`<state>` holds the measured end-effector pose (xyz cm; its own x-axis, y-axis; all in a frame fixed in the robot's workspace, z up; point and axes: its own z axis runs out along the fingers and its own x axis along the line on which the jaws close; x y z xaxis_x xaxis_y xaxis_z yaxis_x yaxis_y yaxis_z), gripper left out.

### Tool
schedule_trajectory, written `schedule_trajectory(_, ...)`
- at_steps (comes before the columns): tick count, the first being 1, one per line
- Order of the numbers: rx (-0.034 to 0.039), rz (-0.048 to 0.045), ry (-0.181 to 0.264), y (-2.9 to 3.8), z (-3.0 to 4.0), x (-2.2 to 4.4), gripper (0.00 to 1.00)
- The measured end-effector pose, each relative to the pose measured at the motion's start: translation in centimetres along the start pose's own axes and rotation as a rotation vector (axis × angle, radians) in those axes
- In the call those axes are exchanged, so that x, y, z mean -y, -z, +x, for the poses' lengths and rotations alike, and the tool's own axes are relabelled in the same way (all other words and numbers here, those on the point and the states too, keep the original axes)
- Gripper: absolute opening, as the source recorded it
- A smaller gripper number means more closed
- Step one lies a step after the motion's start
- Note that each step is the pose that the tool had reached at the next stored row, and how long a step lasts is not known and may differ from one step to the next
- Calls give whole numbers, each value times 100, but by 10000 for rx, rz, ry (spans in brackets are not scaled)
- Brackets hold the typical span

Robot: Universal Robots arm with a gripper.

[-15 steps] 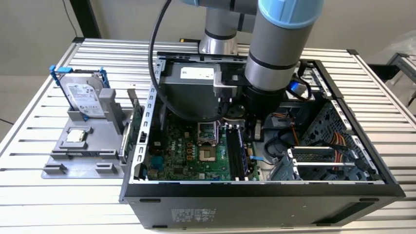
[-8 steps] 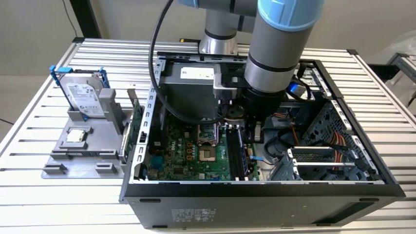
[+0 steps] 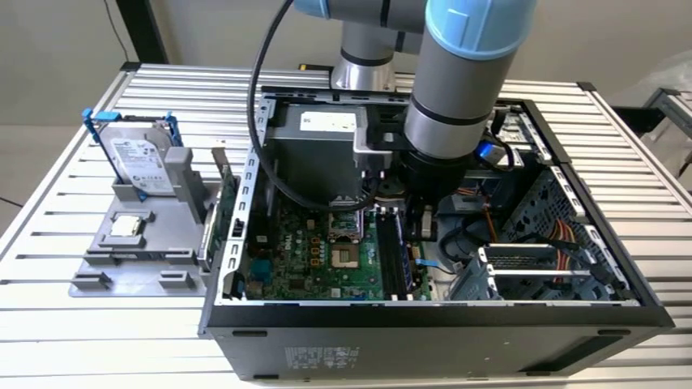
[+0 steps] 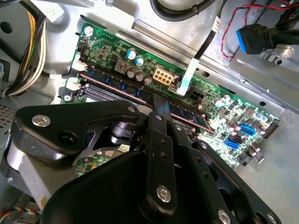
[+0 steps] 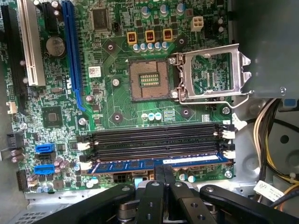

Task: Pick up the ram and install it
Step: 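Press down the ram until it locks into place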

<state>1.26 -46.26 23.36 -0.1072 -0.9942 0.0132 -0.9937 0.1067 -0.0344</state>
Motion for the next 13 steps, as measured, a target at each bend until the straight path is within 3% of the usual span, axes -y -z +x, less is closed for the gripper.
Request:
schedule_trajectory(6,0,0,24,-1,0,-2,0)
schedule_trajectory(13,16,5,433,-13,1,-6,0)
